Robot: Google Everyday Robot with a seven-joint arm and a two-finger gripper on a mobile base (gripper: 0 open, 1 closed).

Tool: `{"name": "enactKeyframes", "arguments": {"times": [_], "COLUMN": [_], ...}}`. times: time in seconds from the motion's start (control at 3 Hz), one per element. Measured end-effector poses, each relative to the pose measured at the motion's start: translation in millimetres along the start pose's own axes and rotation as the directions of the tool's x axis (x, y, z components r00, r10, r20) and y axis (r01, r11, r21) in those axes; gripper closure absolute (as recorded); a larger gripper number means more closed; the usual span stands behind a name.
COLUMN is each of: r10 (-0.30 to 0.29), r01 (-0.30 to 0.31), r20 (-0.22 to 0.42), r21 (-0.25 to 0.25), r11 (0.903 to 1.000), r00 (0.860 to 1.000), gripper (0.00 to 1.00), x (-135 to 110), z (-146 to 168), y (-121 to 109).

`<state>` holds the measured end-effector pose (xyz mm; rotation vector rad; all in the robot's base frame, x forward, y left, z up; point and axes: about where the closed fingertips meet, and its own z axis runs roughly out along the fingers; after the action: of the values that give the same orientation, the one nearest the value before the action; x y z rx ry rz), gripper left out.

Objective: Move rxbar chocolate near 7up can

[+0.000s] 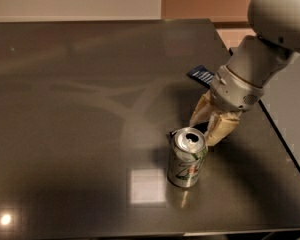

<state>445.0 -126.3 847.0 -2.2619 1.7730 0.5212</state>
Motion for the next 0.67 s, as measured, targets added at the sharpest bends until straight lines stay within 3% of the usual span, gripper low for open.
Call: {"name": "enactKeyframes", "arguments": {"times": [0.33,0.67], "r10": [-0.001,-0.003], "r01": [0.001,0.003], "r20": [0.0,0.001], "r21": [0.012,0.022], "r11": [0.9999,0.9998], "r00": [1.0,1.0], "gripper": [0.14,0.0], "x": [-1.2,-2.4], "z": [0.1,0.2], "y": [-2.9,-5.1]}}
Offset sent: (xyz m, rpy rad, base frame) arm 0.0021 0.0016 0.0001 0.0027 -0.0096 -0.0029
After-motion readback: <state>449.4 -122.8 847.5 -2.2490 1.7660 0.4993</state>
